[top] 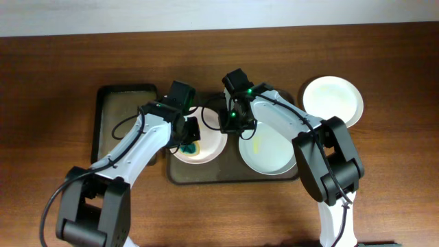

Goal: Clean dirty plates on tray and stack at the side

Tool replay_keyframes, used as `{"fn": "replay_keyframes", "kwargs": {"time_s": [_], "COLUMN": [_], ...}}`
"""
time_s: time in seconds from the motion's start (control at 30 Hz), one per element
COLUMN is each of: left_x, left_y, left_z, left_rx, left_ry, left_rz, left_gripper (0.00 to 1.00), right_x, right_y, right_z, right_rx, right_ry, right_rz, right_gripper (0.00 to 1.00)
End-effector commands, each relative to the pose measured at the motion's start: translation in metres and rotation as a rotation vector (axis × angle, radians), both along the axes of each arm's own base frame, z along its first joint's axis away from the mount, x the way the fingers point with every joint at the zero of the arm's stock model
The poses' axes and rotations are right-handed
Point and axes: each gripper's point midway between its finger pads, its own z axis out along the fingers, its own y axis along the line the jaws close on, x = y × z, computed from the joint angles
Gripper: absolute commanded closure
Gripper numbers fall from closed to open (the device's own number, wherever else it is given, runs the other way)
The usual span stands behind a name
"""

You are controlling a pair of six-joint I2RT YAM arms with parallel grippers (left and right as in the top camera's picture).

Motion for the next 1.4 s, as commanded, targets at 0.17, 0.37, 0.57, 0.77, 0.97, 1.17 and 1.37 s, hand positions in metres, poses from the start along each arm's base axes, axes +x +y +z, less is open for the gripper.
{"fn": "replay_keyframes", "kwargs": {"time_s": [0.17, 0.37, 0.57, 0.77, 0.97, 1.17, 1.37], "left_x": [0.016, 0.021, 0.022, 0.028, 0.033, 0.042, 0.056], "left_y": [-0.011, -0.013, 0.007, 0.026, 0.074, 0.088, 0.025], "left_z": [-0.025, -0.053, -0.071, -0.066, -0.049, -0.024, 0.002], "left_rx": [-0.029, -0.03, 0.103, 0.228, 0.512, 0.605, 0.235], "left_ry": [-0.005, 0.028, 0.027, -0.011, -0.059, -0.1, -0.138], "left_rz": [0.025, 0.081, 0.023, -0.03, 0.014, 0.036, -0.003], "left_gripper": [1.0, 1.0, 0.77, 0.84, 0.84, 1.0, 1.0], "right_x": [0.006, 0.006, 0.006, 0.008, 0.009, 0.009, 0.009], "right_y": [-0.01, -0.01, -0.011, -0.014, -0.018, -0.018, -0.018], "right_z": [-0.01, -0.01, -0.01, -0.011, -0.012, -0.012, -0.012], "right_rx": [-0.061, -0.062, -0.065, -0.085, -0.108, -0.108, -0.108], "right_ry": [0.004, 0.003, 0.001, -0.009, -0.018, -0.018, -0.018], "right_rz": [-0.077, -0.076, -0.076, -0.078, -0.084, -0.084, -0.084], "right_gripper": [0.96, 0.96, 0.96, 0.96, 0.96, 0.96, 0.96]}}
